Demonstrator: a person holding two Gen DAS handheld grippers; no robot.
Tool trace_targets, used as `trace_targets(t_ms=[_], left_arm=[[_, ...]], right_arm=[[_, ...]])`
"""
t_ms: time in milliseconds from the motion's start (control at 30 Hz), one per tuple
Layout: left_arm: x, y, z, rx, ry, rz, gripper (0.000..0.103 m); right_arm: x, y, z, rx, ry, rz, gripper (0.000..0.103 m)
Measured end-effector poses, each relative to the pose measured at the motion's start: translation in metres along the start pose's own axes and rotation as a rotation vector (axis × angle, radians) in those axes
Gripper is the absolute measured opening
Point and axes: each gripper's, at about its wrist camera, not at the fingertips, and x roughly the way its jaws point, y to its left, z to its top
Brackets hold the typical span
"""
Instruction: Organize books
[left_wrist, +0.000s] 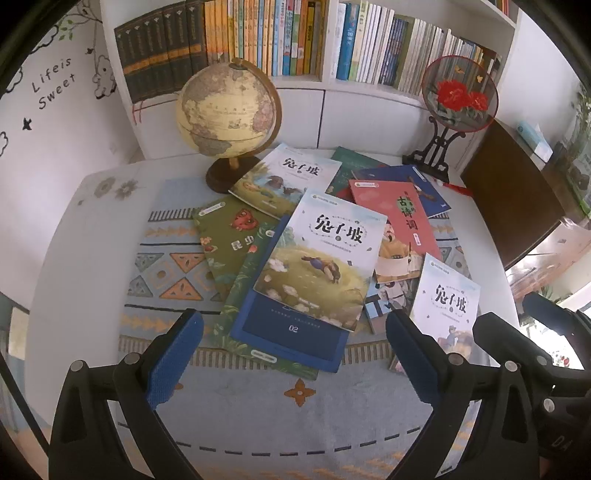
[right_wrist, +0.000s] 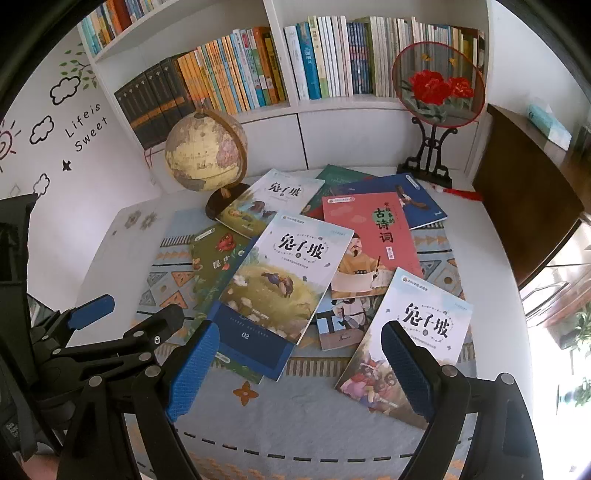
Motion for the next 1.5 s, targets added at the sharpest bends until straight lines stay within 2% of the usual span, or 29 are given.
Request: trace_targets(t_ms=[433, 600, 667, 733, 833, 967, 1133, 1167, 1200, 1267, 1367, 1433, 1500], left_arm=[[0.012, 0.007, 0.008, 0.019, 0.015, -0.015, 0.099], [0.023, 0.018, 0.017, 0.024, 0.022, -0.036, 0.099], [0.030, 0.023, 0.022, 0.048, 0.016, -0.045, 0.099], [0.043, 0.025, 0.027, 0.113, 0.000, -0.041, 0.099], [0.080, 0.027, 0.033, 0.214, 0.007, -0.075, 0.099], [0.149, 0.025, 0.037, 0.307, 0.088, -0.120, 0.099], [0.220, 0.027, 0.039, 0.304, 0.160, -0.138, 0.097], [0.230, 0.028, 0.039, 0.297, 0.167, -0.140, 0.093], [0.237, 0.028, 0.038, 0.296, 0.171, -0.140, 0.085], [0.247, 0.028, 0.036, 0.295, 0.181, -0.145, 0.079], [0.247, 0.024, 0.033, 0.295, 0.176, -0.164, 0.076], [0.244, 0.017, 0.031, 0.310, 0.179, -0.180, 0.078], [0.241, 0.008, 0.024, 0.348, 0.169, -0.136, 0.076]], right_arm=[[0.008, 0.001, 0.002, -0.001, 0.015, -0.014, 0.089], [0.011, -0.009, 0.005, 0.039, 0.000, 0.067, 0.089], [0.014, -0.017, 0.007, 0.050, -0.021, 0.081, 0.089], [0.024, -0.020, 0.009, 0.045, -0.036, 0.064, 0.089], [0.057, -0.026, 0.014, 0.013, -0.026, 0.014, 0.089], [0.122, -0.037, 0.013, 0.030, 0.038, 0.043, 0.089], [0.201, -0.051, 0.008, 0.107, 0.093, 0.066, 0.080], [0.213, -0.053, 0.006, 0.118, 0.103, 0.069, 0.080], [0.222, -0.055, 0.004, 0.126, 0.107, 0.072, 0.079], [0.240, -0.059, 0.001, 0.144, 0.119, 0.066, 0.078], [0.258, -0.065, -0.002, 0.176, 0.147, 0.071, 0.075], [0.258, -0.061, -0.002, 0.162, 0.121, 0.075, 0.075], [0.259, -0.055, -0.003, 0.150, 0.120, 0.110, 0.072]])
